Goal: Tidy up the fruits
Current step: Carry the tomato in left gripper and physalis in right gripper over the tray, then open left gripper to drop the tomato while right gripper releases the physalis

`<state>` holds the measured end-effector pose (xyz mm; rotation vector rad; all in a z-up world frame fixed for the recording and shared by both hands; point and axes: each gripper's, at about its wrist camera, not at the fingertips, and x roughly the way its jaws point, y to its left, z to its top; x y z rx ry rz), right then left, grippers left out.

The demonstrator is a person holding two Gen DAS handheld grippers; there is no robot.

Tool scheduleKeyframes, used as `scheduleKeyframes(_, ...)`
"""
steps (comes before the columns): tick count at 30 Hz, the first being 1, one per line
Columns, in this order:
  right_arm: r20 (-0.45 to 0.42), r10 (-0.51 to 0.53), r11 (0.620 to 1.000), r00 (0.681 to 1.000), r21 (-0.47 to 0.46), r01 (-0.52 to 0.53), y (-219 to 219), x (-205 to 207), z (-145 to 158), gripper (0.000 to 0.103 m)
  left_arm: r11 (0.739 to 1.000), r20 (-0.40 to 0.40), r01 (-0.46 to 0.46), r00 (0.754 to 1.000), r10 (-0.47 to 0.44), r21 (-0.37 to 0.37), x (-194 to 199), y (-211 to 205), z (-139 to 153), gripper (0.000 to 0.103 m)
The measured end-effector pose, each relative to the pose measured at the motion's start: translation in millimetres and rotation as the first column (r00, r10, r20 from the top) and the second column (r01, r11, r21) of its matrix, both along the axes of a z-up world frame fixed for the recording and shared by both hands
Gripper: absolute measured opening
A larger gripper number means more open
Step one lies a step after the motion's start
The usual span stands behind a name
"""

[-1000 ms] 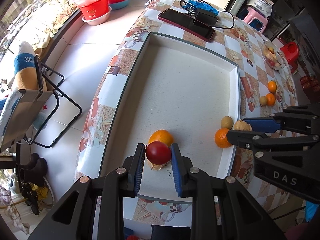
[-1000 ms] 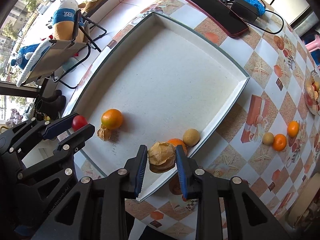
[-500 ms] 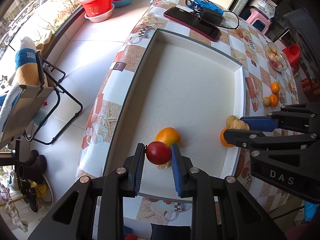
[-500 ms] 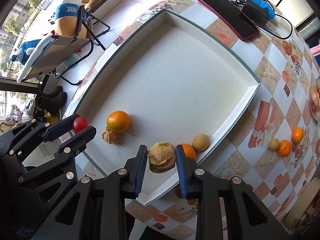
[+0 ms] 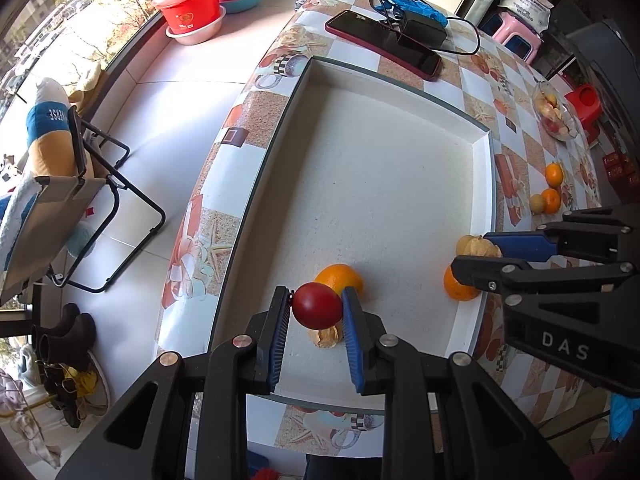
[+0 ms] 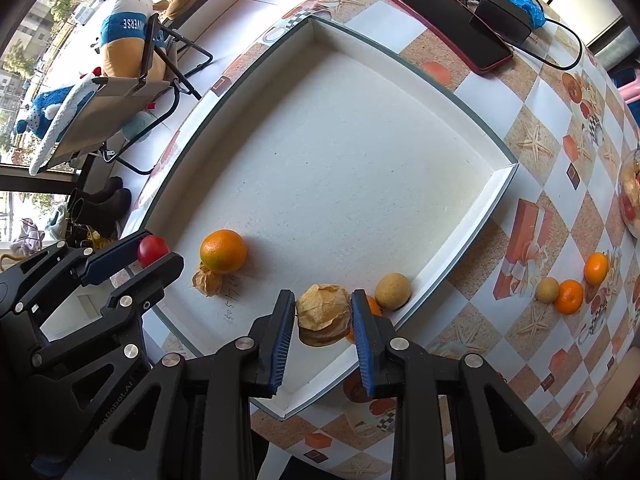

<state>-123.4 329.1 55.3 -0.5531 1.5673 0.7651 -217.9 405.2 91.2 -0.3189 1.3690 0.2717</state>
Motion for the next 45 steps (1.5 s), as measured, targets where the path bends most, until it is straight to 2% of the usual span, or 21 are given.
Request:
scheduleKeyframes(6,-0.006,-0.022,1.000,1.000,-0.006,0.022,-3.3,7.6,-4.0,0.031,1.000,-0.008,0.017,1.000,-0.017,0.004,8.2,-2.5,-3.3,0.029)
scheduleKeyframes(9,-0.011,-0.031,0.999,0.999,-0.012,0.031,-4.1,11.4,-7.0,0.031,0.999,-0.012,0.042,0.999,-0.042,0.029,13.7,-6.2,-4.9,0.029)
scheduleKeyframes(31,-0.075,-0.084,0.996,0.994,-0.037,0.082,-4.0,30.4,-29.1,0.031,0.994,-0.074,0.107,0.992,-0.105,0.024,28.9,-21.3,-24.5,0.029)
scheduleKeyframes(32,-0.077,-0.083,0.996,0.994,-0.036,0.081,-3.7,31.0,-29.6,0.031,0.993,-0.077,0.111,0.991,-0.109,0.027,29.0,-22.4,-24.9,0.031)
scheduleKeyframes(34,-0.083,-0.086,0.996,0.993,-0.034,0.084,-4.0,31.3,-29.7,0.031,0.993,-0.078,0.118,0.990,-0.115,0.025,29.2,-24.1,-24.4,0.040)
scheduleKeyframes(36,-0.090,-0.089,0.996,0.992,-0.032,0.087,-4.8,31.6,-29.6,0.031,0.992,-0.074,0.121,0.990,-0.118,0.037,30.2,-26.5,-22.2,0.069)
scheduleKeyframes(38,-0.098,-0.091,0.996,0.991,-0.031,0.089,-6.2,32.0,-29.5,0.031,0.991,-0.060,0.124,0.991,-0.120,0.056,30.3,-28.6,-18.0,0.079)
scheduleKeyframes(40,-0.103,-0.094,0.995,0.990,-0.034,0.091,-7.7,31.6,-29.3,0.036,0.990,-0.059,0.131,0.990,-0.127,0.059,31.2,-30.9,-16.2,0.079)
scheduleKeyframes(42,-0.097,-0.093,0.995,0.991,-0.028,0.091,-10.1,32.7,-27.0,0.072,0.989,-0.067,0.132,0.990,-0.128,0.060,31.7,-31.6,-16.6,0.080)
scheduleKeyframes(45,-0.081,-0.086,0.996,0.993,-0.017,0.085,-11.2,31.7,-20.8,0.074,0.990,-0.077,0.124,0.990,-0.119,0.067,30.9,-31.8,-17.3,0.080)
